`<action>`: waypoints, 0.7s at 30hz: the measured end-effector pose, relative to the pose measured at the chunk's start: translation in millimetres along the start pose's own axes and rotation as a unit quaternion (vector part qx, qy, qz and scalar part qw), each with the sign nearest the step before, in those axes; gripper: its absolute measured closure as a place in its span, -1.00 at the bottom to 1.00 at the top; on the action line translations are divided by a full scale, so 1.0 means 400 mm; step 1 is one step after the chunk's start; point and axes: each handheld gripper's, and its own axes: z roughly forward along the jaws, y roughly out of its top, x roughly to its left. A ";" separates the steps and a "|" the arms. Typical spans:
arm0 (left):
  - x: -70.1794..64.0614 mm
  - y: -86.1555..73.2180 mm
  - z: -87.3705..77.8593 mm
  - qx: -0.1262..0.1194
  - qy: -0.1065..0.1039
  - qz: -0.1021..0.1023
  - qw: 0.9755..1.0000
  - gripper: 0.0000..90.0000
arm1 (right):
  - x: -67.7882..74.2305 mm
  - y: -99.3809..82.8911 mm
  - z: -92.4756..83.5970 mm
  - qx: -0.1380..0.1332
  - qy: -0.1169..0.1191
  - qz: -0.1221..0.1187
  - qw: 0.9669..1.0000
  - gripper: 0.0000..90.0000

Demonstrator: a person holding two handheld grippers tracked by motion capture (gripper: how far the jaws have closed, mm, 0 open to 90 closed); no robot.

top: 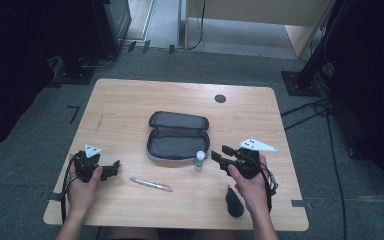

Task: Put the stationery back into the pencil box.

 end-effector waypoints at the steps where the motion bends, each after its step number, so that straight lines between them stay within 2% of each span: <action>1: 0.000 0.000 0.000 0.000 0.000 0.000 1.000 -1.00 | 0.007 0.000 0.001 0.004 0.002 -0.003 1.000 0.04; 6: -0.004 -0.001 -0.001 0.001 -0.003 0.006 1.000 -1.00 | 0.039 -0.006 0.019 0.022 0.004 -0.023 0.999 0.02; 9: -0.004 -0.001 -0.001 0.000 -0.004 0.005 1.000 -1.00 | 0.053 -0.012 0.032 0.029 -0.004 -0.040 0.999 -0.02; 15: -0.004 -0.001 -0.001 0.000 -0.004 0.005 1.000 -1.00 | 0.070 -0.019 0.079 0.044 -0.016 -0.051 0.998 -0.02; 18: -0.004 -0.001 -0.001 0.000 -0.004 0.005 1.000 -1.00 | 0.081 -0.021 0.110 0.057 -0.024 -0.056 0.997 0.01; 21: -0.004 -0.001 -0.001 0.000 -0.004 0.006 1.000 -1.00 | 0.092 -0.030 0.142 0.077 -0.049 -0.071 0.993 0.10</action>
